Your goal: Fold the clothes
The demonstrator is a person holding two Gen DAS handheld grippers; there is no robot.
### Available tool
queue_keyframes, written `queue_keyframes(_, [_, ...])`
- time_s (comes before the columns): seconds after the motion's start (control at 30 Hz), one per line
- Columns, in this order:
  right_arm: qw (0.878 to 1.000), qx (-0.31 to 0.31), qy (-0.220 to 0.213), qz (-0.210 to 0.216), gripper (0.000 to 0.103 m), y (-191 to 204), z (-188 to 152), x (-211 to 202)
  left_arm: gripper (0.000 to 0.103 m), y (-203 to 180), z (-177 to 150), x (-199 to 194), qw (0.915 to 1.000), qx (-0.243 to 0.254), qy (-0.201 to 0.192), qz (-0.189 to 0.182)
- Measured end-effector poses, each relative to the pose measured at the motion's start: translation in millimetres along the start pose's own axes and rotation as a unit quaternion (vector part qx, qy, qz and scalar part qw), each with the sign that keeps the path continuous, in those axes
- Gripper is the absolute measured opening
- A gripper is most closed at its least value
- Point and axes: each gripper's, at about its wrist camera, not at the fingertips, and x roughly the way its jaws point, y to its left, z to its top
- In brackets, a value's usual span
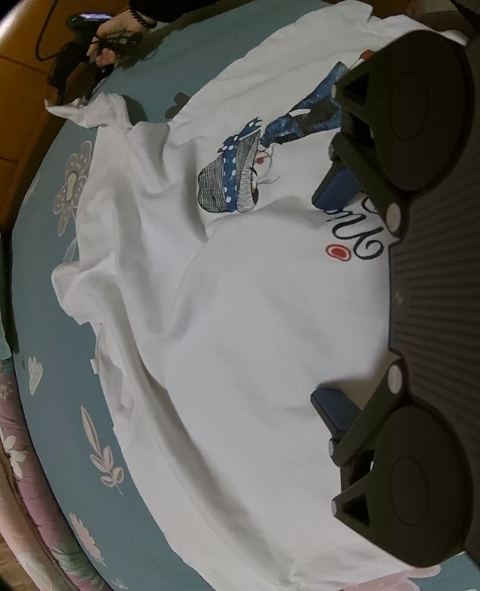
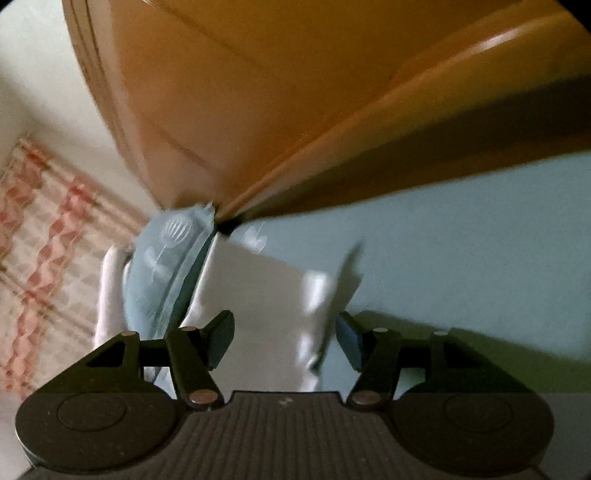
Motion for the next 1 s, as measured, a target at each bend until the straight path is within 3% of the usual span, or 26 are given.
queue_keyframes(0.13, [0.999,-0.034,0.009,-0.030,0.065,10.6,5.6,25.3,0.102,-2.0,1.7,2.8,1.0000,0.002,0.000,0.004])
queue_keyframes(0.33, [0.998,-0.050,0.002,-0.032,0.064,14.2,15.4,56.8,0.102,-2.2,1.0,3.2,1.0000,0.002,0.000,0.005])
queue_keyframes(0.47, [0.999,-0.042,0.015,-0.026,0.063,14.1,12.2,55.0,0.102,-2.8,1.7,3.9,1.0000,0.000,-0.001,0.006])
queue_keyframes(0.53, [0.998,-0.054,0.017,-0.026,0.055,13.3,11.0,58.2,0.102,-2.4,1.7,4.0,1.0000,-0.002,-0.003,0.007])
queue_keyframes(0.63, [0.998,-0.061,0.020,-0.026,0.035,10.6,13.0,66.4,0.102,-2.8,2.1,4.7,1.0000,0.000,-0.003,0.009])
queue_keyframes(0.67, [0.998,-0.051,0.022,-0.032,0.018,8.0,15.5,70.9,0.102,-2.9,2.2,4.9,0.9999,0.000,-0.004,0.010])
queue_keyframes(0.7, [0.998,-0.041,0.024,-0.039,0.009,5.4,17.4,74.9,0.102,-3.0,2.3,5.0,0.9999,0.001,-0.004,0.011])
queue_keyframes(0.83, [0.997,-0.054,0.030,-0.037,0.009,6.3,14.4,68.6,0.102,-2.5,2.1,4.1,1.0000,0.000,-0.001,0.009])
queue_keyframes(1.0, [0.996,-0.076,0.005,-0.038,0.009,9.0,15.1,25.0,0.102,-1.2,1.2,2.3,0.9999,-0.005,-0.001,0.009])
